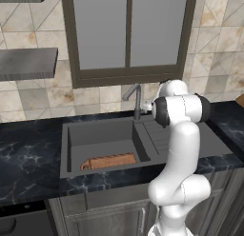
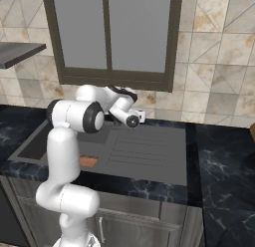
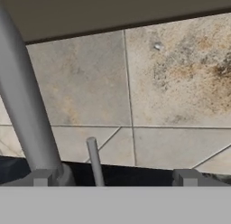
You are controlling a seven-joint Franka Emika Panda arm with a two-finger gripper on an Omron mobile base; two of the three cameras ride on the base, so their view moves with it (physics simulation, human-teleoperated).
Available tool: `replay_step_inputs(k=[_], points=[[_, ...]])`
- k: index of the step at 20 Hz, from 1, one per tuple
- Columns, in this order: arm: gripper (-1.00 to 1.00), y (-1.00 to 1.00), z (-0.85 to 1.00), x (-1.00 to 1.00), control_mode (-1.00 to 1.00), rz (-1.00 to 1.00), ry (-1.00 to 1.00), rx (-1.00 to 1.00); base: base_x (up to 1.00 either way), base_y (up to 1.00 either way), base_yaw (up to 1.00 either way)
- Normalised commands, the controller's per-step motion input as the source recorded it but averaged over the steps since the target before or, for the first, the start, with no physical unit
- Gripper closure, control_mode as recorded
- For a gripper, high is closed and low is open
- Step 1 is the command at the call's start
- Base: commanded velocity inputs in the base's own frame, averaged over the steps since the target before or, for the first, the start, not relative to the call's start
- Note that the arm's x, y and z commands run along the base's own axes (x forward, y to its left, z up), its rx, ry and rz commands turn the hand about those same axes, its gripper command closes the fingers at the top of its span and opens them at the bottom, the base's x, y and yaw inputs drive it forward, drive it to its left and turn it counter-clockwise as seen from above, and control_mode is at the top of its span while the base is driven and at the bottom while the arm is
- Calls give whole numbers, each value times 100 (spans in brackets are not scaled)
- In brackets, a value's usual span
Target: Turn on the sink faucet with hot water and rinse the cutting board for ten seconds, then turn off the faucet. Push the cutting board to reach the water if necessary.
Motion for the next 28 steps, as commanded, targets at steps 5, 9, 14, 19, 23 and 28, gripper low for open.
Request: replay_step_inputs(k=[5, 9, 14, 19, 23, 28], points=[[-100, 0, -3, 15, -100, -10, -2, 0, 0, 0, 0], [-100, 0, -2, 24, -100, -8, 0, 0, 0, 0, 0], [-100, 0, -6, 24, -100, -1, 0, 0, 0, 0, 0], [-100, 0, -7, 22, -100, 0, 0, 0, 0, 0, 0], [-100, 0, -5, 10, -100, 0, 0, 0, 0, 0, 0], [-100, 0, -1, 5, -100, 0, 0, 0, 0, 0, 0]])
